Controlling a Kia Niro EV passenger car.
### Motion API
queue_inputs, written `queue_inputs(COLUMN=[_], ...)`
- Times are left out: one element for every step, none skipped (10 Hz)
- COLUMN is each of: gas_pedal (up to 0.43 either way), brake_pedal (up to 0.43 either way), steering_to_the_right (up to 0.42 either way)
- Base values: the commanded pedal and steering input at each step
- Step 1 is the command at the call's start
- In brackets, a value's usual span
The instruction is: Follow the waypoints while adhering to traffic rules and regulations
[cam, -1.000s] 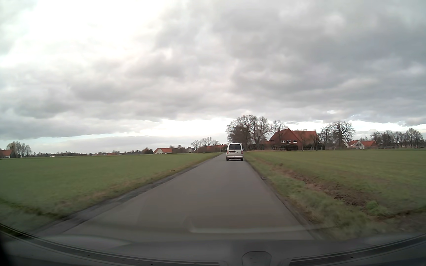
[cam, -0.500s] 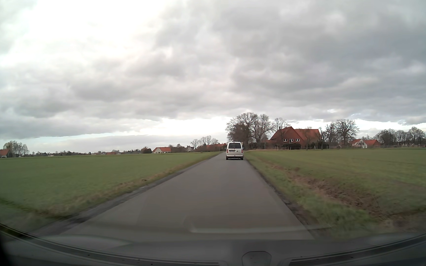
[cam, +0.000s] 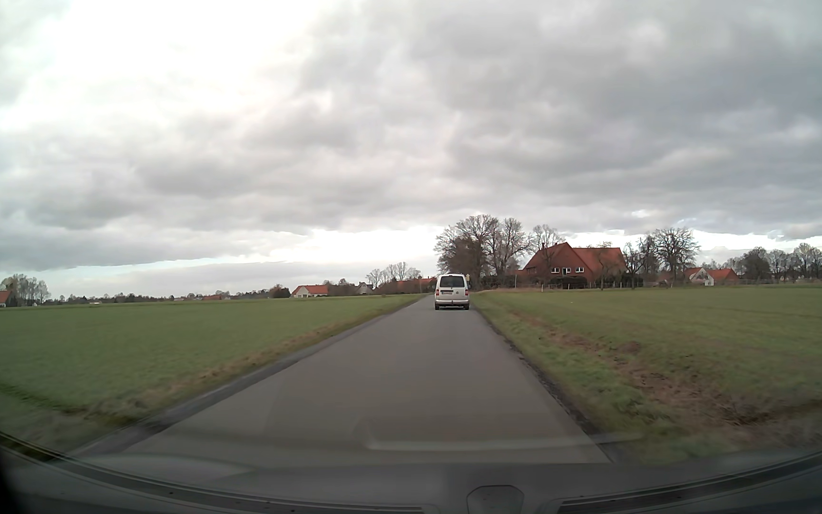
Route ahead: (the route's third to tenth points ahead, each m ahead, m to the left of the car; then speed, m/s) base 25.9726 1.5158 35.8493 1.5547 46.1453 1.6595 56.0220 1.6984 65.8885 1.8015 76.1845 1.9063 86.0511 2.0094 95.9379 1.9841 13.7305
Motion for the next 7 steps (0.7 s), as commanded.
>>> queue_inputs(gas_pedal=[0.138, 0.15, 0.15, 0.15, 0.15, 0.15, 0.15], brake_pedal=[0.0, 0.0, 0.0, 0.0, 0.0, 0.0, 0.0], steering_to_the_right=[0.0, 0.0, 0.0, 0.0, 0.0, 0.0, 0.0])
